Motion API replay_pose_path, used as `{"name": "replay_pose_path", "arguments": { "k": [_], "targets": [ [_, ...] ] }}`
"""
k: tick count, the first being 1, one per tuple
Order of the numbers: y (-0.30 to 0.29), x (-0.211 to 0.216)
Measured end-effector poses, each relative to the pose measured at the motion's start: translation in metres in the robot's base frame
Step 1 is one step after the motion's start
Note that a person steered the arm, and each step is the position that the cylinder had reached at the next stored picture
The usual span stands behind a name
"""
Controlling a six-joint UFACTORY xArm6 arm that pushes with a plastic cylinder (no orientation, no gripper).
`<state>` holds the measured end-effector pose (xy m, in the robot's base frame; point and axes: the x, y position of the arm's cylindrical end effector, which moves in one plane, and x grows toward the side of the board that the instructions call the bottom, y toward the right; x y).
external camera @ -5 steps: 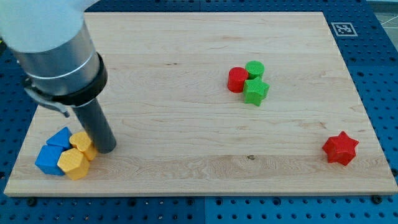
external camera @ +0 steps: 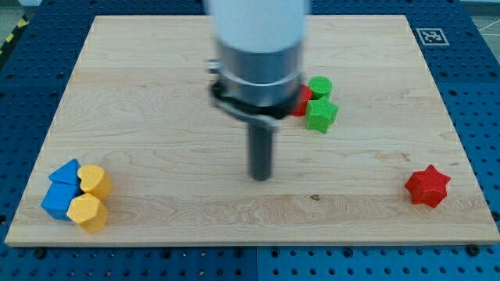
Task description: Nudge green star down a bit
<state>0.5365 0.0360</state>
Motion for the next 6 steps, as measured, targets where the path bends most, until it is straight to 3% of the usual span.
{"name": "replay_pose_path", "arguments": {
  "k": [1,2,4,6],
  "targets": [
    [0.094,0.0],
    [0.145,-0.02],
    [0.145,-0.112],
    [0.12,-0.102]
  ]
}}
